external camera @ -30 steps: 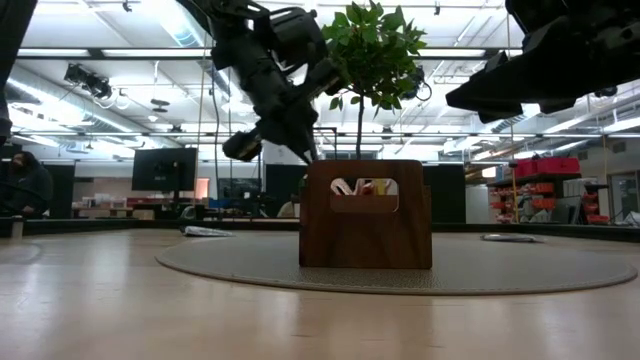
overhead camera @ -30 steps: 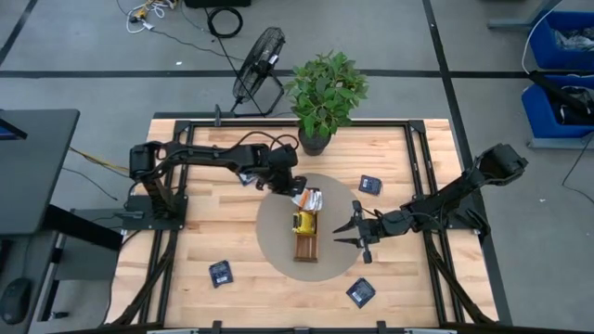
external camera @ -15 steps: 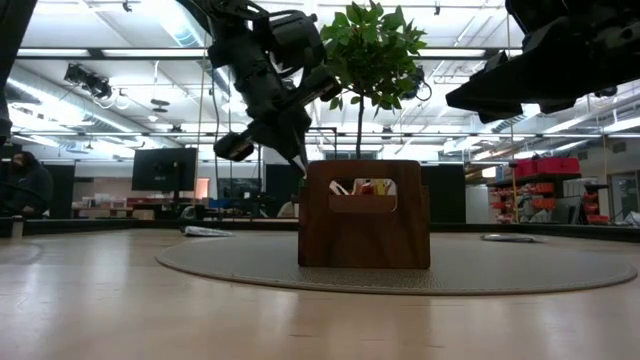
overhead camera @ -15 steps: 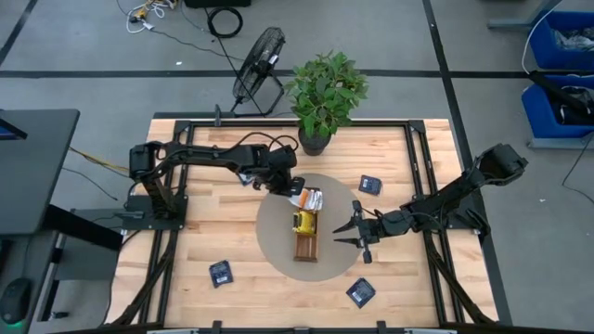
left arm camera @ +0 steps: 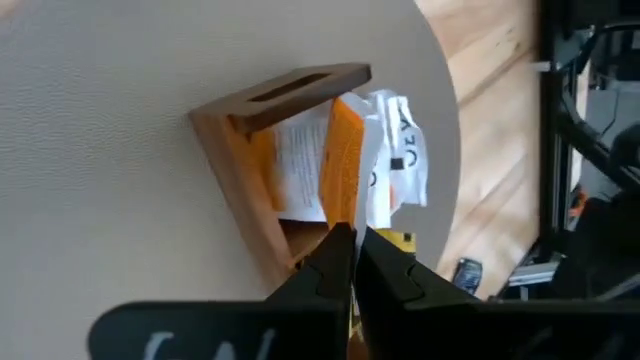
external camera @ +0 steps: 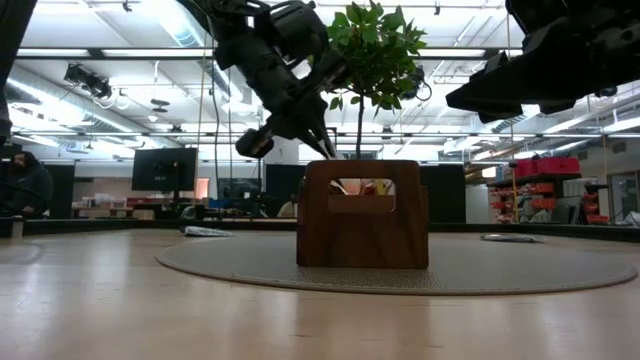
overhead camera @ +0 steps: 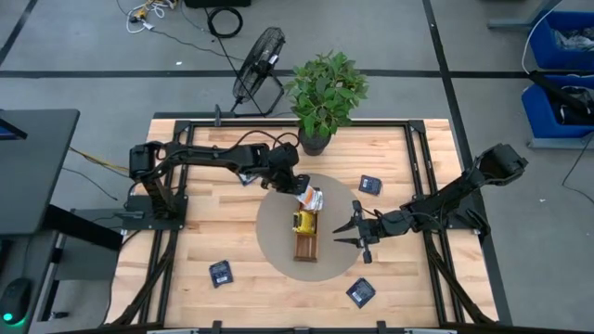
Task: Pick & Place Tea
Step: Put the orange tea bag into the top compartment of the top section wooden organizer, then put the purple tea bag into the bottom compartment of the bottom section wooden organizer
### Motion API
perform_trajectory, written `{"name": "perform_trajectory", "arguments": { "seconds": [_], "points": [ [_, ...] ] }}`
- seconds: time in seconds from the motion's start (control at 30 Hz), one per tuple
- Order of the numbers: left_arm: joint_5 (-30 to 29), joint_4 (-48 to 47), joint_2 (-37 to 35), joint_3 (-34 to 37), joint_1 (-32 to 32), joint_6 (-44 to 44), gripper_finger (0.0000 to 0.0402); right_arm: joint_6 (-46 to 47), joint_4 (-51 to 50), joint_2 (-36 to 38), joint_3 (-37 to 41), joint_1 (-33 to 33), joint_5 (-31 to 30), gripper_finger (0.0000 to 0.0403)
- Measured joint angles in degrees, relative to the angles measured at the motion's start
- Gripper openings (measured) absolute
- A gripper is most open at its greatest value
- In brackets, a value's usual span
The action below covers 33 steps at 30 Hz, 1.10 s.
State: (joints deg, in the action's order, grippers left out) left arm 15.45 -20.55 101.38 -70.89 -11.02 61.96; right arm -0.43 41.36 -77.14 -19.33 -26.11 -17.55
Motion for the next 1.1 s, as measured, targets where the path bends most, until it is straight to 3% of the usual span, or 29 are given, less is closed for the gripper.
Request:
{"name": "perform_trajectory", "arguments": {
  "seconds": [0.27, 0.67, 0.83, 1.0, 1.1],
  "points": [
    [2.4, 2.11, 2.03, -0.07, 1.02, -0.73, 0.003, 0.22, -0.44, -0.01, -0.02, 0.01, 0.01, 0.0112],
    [3.9, 7.41, 2.01, -0.02, 0.94, -1.01, 0.0166, 0.7, -0.92, -0.02, -0.04, 0.04, 0.01, 0.0112],
    [4.21, 8.25, 2.01, -0.02, 0.89, -1.32, 0.02, 0.86, -1.18, -0.02, -0.04, 0.04, 0.0, 0.0112],
    [4.15, 9.93, 2.01, -0.02, 0.63, -10.55, 0.0206, 0.71, -0.92, -0.02, -0.04, 0.04, 0.01, 0.0112],
    [-0.13, 10.33, 0.47, 0.07, 1.37, -16.79, 0.0194, 0.73, -0.69, -0.02, -0.04, -0.18, 0.27, 0.0112]
  ]
}}
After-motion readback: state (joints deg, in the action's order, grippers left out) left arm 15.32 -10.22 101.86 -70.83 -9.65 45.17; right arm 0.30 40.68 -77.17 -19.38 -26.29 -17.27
